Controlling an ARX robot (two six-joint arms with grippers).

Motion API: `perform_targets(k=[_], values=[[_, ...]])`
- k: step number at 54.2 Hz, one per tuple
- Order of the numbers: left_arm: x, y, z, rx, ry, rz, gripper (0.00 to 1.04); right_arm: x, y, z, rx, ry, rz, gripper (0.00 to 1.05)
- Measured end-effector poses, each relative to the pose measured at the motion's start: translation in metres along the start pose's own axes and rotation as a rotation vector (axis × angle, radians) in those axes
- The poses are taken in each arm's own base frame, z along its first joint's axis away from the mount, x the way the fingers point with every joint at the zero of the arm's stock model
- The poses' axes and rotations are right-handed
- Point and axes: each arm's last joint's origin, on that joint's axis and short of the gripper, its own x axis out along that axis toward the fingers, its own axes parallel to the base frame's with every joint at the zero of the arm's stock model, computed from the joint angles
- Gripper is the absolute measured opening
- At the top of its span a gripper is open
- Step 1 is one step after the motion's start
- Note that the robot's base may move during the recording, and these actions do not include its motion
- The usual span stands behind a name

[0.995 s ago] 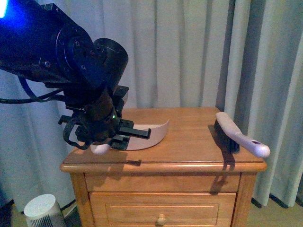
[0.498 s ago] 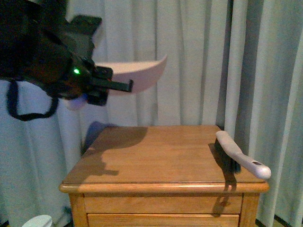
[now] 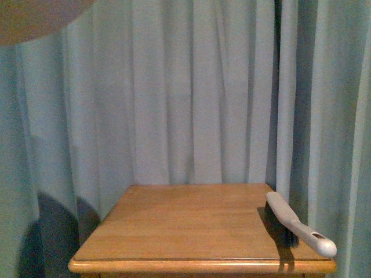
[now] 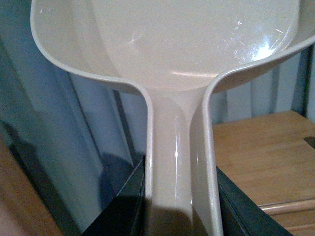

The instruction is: Clean up trash

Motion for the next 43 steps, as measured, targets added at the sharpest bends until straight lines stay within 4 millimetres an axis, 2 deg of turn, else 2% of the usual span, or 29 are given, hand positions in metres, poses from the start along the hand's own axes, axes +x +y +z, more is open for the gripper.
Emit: perform_targets(k=[10,16,24,28,34,38,43], values=[[-0.052,0.004,-0.017,-0.049,-0.03,-0.034,0.28,0.0,0.0,0.0,0.0,0.0,0.0,0.97],[-0.071,0.001,-0.032,-0.093,-0.036,-0.069,0.28,0.0,0.0,0.0,0.0,0.0,0.0,0.97],[-0.076,-0.001,-0.047,-0.135,-0.032,-0.079,0.28,0.0,0.0,0.0,-0.001,0.004,-0.013,0.97],[-0.076,-0.001,-0.049,-0.143,-0.023,-0.076,0.28,0.001,0.001,-0.003,-0.048,0.101,-0.162,0.97],[-0.076,-0.001,-0.05,-0.152,-0.024,-0.074,0.28,0.002,0.005,-0.007,-0.1,0.189,-0.236,0.97],[-0.076,-0.001,-0.05,-0.155,-0.025,-0.075,0.28,0.005,0.006,0.001,-0.103,0.204,-0.22,0.97],[-0.076,-0.001,-0.05,-0.155,-0.025,-0.076,0.28,0.017,0.01,0.025,-0.089,0.209,-0.178,0.97]])
